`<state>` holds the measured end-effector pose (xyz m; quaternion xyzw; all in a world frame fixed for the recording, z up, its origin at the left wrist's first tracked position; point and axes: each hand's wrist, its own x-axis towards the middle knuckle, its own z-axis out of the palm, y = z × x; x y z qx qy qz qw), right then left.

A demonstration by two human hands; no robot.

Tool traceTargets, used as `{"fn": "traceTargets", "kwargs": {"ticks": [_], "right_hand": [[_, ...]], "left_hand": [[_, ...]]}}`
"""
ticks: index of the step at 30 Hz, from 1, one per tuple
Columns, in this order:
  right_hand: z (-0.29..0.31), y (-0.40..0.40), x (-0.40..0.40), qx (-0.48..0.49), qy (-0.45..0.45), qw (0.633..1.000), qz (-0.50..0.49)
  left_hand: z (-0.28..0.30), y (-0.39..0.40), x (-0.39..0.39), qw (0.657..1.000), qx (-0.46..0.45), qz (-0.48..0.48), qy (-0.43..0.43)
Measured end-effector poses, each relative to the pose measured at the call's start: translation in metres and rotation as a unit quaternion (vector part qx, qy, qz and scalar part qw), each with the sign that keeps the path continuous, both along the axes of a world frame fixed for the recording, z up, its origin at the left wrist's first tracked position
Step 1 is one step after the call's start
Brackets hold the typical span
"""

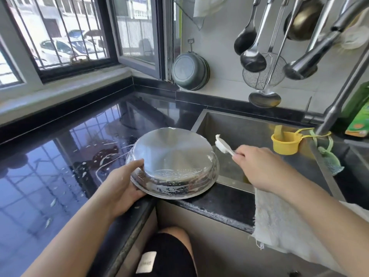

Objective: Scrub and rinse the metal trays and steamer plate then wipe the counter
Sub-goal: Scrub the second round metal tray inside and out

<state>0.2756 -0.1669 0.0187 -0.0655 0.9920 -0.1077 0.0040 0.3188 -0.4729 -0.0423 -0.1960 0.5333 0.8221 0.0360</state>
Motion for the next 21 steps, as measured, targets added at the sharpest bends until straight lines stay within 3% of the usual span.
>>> {"fn": "traceTargets", "kwargs": {"ticks": [6, 13, 21], "right_hand": [[0.01, -0.01, -0.014, 0.012, -0.031, 0.998, 0.059], [0.002, -0.015, -0.027, 0.005, -0.042, 0.997, 0.061], [-0.002, -0.025, -0.004, 0.067, -0.031, 0.99, 0.117]], "left_hand": [[-0.009, -0.001, 0.001, 0.996, 0.004, 0.034, 0.077], [-0.015, 0.0, -0.004, 0.994, -0.023, 0.056, 0.086], [-0.016, -0.001, -0.007, 0.995, -0.024, 0.06, 0.075]]}}
